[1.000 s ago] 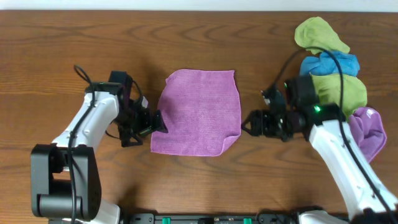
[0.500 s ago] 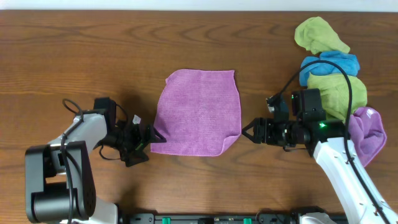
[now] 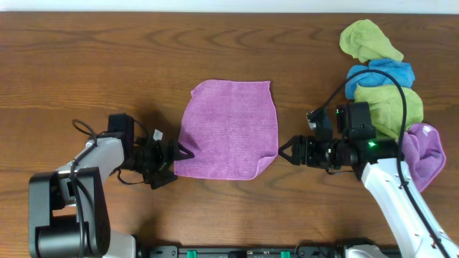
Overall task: Fold the cloth
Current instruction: 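Grasp the cloth's left and right edges with the left and right grippers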
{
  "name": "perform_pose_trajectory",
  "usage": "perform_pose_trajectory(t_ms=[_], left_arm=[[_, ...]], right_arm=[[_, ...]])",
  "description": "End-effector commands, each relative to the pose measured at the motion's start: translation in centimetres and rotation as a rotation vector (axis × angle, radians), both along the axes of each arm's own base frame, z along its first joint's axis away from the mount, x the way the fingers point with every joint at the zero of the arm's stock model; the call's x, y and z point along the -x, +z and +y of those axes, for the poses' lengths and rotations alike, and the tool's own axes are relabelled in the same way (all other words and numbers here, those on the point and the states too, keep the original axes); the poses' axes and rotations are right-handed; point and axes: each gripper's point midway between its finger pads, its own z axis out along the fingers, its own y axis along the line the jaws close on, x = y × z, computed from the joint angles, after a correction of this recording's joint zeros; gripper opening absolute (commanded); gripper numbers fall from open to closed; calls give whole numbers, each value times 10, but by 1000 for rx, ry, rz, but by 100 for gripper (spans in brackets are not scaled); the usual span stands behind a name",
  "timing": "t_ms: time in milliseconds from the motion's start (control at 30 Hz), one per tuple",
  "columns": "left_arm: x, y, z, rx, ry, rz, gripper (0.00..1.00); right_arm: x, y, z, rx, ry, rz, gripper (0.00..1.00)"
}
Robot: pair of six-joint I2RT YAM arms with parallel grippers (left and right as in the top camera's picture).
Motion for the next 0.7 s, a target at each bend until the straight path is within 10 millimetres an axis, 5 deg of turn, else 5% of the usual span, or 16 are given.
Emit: perform_pose_trajectory(t_ms=[0,300,667], left_arm=[[16,-29,21,-168,-36,44,95],[38,-42,44,-324,-109,107,95],[1,-43,49,-358,-76,-30,96]], right_arm=[[1,3,1,-20,-10,0,67],[0,3,1,-21,-10,-3,67],[0,3,1,-22,-10,-2,65]])
